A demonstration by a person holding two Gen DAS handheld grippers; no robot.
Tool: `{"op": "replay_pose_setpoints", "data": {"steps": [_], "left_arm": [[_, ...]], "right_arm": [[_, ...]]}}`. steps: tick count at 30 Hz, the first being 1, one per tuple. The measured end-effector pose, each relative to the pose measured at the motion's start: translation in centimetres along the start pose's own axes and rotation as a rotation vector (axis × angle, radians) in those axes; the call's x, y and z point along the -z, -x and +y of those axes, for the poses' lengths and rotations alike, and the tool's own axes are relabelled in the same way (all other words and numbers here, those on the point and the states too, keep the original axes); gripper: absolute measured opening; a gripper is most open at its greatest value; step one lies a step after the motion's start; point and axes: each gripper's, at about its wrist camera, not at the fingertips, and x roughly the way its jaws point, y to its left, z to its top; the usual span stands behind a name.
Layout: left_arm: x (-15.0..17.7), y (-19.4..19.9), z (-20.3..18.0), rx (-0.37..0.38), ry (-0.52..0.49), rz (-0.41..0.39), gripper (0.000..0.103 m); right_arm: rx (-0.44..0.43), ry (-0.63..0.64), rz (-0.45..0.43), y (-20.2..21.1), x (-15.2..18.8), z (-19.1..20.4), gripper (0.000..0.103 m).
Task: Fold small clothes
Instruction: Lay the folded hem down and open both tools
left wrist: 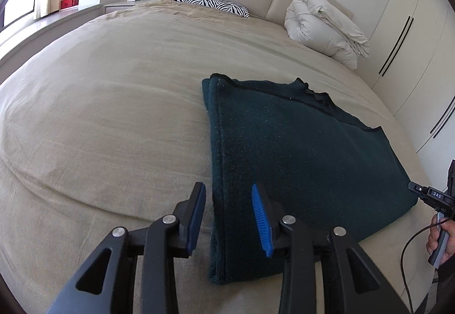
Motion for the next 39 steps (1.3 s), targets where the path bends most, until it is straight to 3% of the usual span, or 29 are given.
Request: {"op": "replay_pose_setpoints", "data": {"steps": [4, 8, 18, 32, 33, 36, 37, 39], "left_arm": [[0.2, 0.5, -0.4, -0.002, -0.013, -0.004, 0.027], [0.2, 0.7, -0.4, -0.018, -0.013, -0.002, 0.022], [-0.2, -0.3, 0.0, -0.028, -0.027, 0.035, 0.008], [0.3, -0.5, 0.2, -0.028, -0.059, 0.054, 0.007], [0.3, -0.4, 0.3, -0.023, -0.057, 0.057, 0.008], [0.2, 0.2, 0.4, -0.040, -0.055, 0.058, 0.013], [0.1, 0.8, 0.2, -0.056, -0.061, 0.045, 0.013], [-0.5, 2.3, -0.8, -0.088, -0.093, -0.002, 0.013]], "right_arm": [[0.029, 0.019, -0.023, 1.2, 1.1, 0.2, 0.012], [0.031, 0.005, -0.034, 2.1, 1.5, -0.1, 0.007], [0.038, -0.008, 0.000, 2.1, 2.4, -0.8, 0.005], [-0.042, -0.120, 0.035, 1.7, 3.1, -3.1, 0.007], [-0.045, -0.136, 0.034, 1.8, 3.1, -3.3, 0.010], [-0.006, -0.159, 0.002, 3.0, 2.8, -3.3, 0.034], [0.002, -0.161, -0.022, 3.7, 2.7, -3.3, 0.046], [0.002, -0.165, -0.087, 5.4, 2.3, -3.0, 0.056]]}}
